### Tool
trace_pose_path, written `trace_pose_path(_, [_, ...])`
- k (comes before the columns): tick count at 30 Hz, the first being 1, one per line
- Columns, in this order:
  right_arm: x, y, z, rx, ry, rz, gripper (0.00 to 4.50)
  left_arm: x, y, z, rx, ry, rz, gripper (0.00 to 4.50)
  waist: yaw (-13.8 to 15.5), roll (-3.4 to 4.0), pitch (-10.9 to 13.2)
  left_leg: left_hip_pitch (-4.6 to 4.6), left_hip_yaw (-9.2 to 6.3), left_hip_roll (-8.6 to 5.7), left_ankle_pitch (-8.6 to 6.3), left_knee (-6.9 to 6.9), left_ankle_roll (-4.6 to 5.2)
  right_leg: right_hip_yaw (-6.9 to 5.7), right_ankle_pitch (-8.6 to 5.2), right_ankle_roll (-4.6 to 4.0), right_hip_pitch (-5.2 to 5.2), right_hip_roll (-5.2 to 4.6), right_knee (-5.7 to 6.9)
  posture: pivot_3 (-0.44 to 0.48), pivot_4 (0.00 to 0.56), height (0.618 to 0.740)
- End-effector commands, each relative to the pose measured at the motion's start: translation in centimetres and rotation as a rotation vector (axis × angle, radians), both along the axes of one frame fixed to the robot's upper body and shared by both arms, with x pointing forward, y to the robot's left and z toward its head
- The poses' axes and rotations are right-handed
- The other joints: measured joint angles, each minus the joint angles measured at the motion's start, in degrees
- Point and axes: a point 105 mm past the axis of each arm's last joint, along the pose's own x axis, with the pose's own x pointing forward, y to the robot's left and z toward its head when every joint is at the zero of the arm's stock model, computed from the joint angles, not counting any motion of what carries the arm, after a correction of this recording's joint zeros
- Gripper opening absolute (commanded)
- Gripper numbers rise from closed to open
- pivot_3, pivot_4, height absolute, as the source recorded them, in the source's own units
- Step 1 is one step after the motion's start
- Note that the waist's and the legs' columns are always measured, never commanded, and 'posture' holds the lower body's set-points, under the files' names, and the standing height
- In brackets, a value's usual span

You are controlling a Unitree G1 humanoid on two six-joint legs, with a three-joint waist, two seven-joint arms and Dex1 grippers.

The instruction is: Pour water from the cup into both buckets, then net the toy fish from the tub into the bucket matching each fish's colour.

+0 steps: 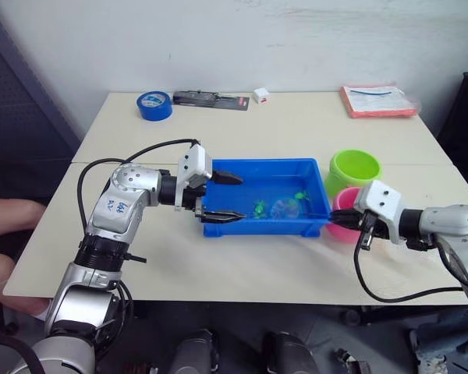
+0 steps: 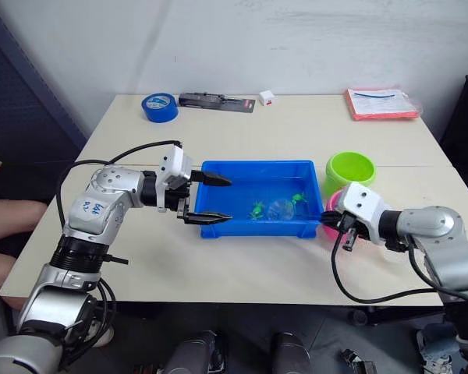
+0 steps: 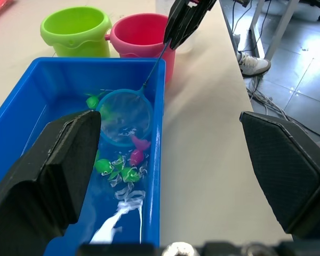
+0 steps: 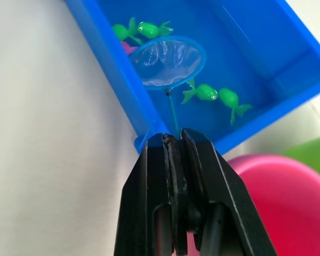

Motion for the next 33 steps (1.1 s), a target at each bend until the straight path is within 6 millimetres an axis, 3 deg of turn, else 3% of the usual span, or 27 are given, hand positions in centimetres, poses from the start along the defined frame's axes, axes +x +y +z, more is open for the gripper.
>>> trace_pose_path(1, [-0.2,0.1,1.3,0.083,0.010,-0.058,0.80,0.1,0.1,1.4,-0.026,-0.046,-0.005,4.50,-0.03,0.00,0.00,0.00,0.00,0.00,0.00,0.00,0.00,0.00,0.00,0.00,-0.01,0.00,0.00,0.000,0.150,0.740])
trace_pose_path(6, [0.4,-0.2,1.0,-0.145,-0.139,-0.017,0.80,0.6,1.0,0.6,0.025,-0.052,0.006,4.50,-0.06,0.00,0.00,-0.02,0.02,-0.02,-0.01,-0.01,0.00,-0.01,0.00,0.00,-0.06,0.01,-0.03,0.000,0.150,0.740])
trace_pose_path(13, [0.8,1.8,0.5,-0.393,-0.327,0.213,0.80,0.6,3.3,-0.8,0.128,-0.030,0.003,4.50,-0.27,-0.01,0.00,-0.04,0.20,-0.04,0.00,-0.12,-0.02,-0.10,0.09,0.17,-0.27,0.09,-0.01,0.000,0.150,0.740])
trace_pose_path(27, [3.2,6.8,-0.4,-0.435,-0.408,0.382,0.80,0.1,5.9,-1.2,0.183,-0.015,0.065,4.50,-0.35,-0.02,0.00,-0.02,0.16,-0.01,0.00,-0.10,-0.02,0.14,0.00,0.01,-0.38,0.03,0.07,0.000,0.150,0.740])
trace_pose_path(33, [2.8,8.7,-1.3,-0.396,-0.377,0.431,0.80,0.1,6.3,-1.0,0.186,-0.020,0.090,4.50,-0.25,-0.05,-0.02,-0.01,0.15,-0.01,0.00,-0.10,-0.02,0.16,0.00,-0.01,-0.41,0.00,0.06,0.000,0.150,0.740])
